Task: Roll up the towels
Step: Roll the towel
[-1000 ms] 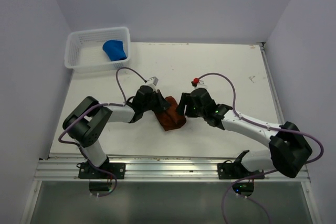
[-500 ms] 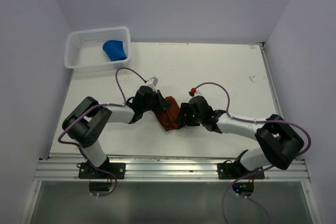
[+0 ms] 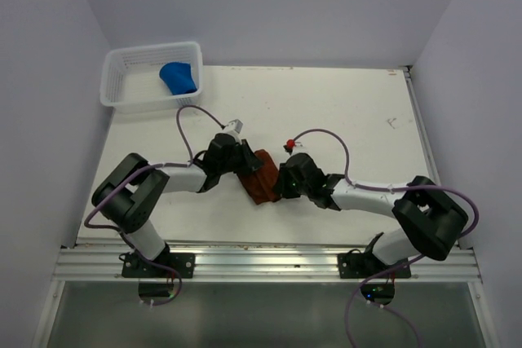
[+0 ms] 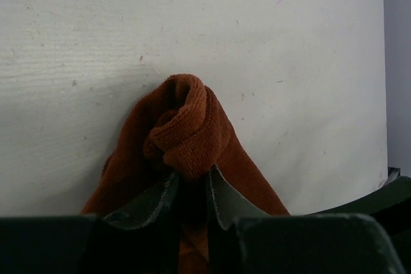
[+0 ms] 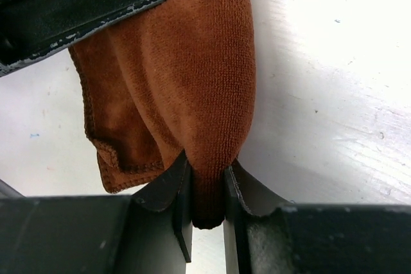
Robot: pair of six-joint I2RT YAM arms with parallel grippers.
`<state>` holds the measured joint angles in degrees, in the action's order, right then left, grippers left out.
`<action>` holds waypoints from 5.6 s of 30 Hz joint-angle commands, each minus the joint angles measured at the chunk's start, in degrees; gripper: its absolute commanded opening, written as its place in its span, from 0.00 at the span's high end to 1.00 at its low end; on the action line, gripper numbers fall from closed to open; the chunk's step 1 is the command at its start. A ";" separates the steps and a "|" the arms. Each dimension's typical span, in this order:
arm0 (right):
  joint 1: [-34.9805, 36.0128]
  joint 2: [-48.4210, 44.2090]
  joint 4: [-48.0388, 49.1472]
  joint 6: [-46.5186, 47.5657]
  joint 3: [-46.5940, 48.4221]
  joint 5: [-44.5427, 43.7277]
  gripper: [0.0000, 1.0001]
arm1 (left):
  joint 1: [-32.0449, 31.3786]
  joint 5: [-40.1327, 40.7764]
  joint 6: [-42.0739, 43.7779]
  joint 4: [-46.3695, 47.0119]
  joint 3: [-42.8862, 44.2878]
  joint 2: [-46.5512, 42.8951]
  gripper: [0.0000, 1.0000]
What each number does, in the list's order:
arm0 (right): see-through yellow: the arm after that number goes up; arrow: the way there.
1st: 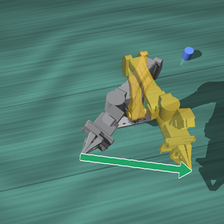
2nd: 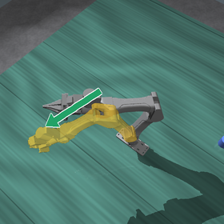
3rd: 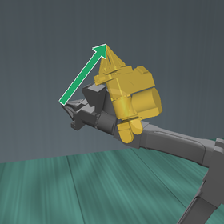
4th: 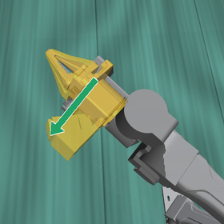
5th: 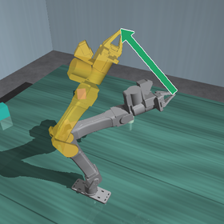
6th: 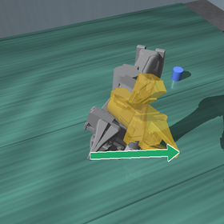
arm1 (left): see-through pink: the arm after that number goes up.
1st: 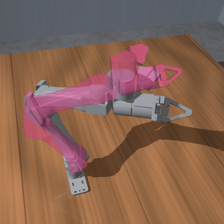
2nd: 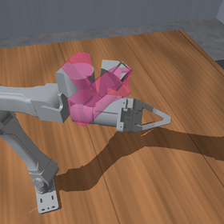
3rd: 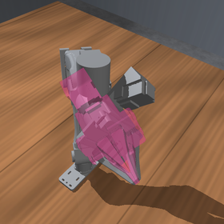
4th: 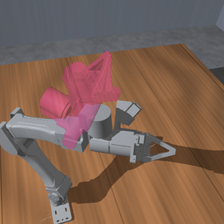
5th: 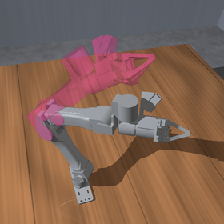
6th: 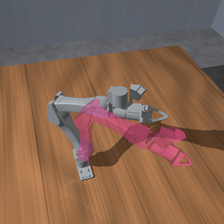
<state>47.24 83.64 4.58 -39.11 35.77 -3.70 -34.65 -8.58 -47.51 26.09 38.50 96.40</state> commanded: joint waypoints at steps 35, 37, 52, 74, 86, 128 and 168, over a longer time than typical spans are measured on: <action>30.27 23.32 -30.77 8.79 29.44 -53.69 1.00 | 5.74 -2.15 1.89 -21.16 -2.20 -16.07 0.00; 30.71 24.03 -30.68 8.79 29.97 -53.60 1.00 | 5.65 -1.62 1.80 -21.34 -2.73 -16.42 0.00; 32.74 24.30 -30.51 9.94 30.06 -52.64 0.92 | 5.12 1.02 2.95 -18.62 -6.24 -13.61 0.60; 17.19 -7.52 -13.64 -0.17 13.19 -18.55 0.28 | 2.93 2.95 0.75 -2.63 -15.03 -16.15 1.00; 7.60 -0.59 -3.10 -7.82 7.21 -0.08 0.26 | 1.78 3.31 1.45 3.97 -19.60 -18.44 1.00; 23.50 12.25 -13.63 0.53 19.50 -27.49 0.67 | 7.94 0.14 -1.27 -34.78 -5.80 -32.04 0.00; 25.79 7.25 -4.85 -8.52 13.98 -31.19 0.36 | 2.93 1.37 -17.36 -18.09 -13.72 -26.71 0.00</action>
<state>72.75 94.72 -3.05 -45.28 51.27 -33.28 -31.33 -8.05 -64.53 5.21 23.00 68.38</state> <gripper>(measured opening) 0.627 0.994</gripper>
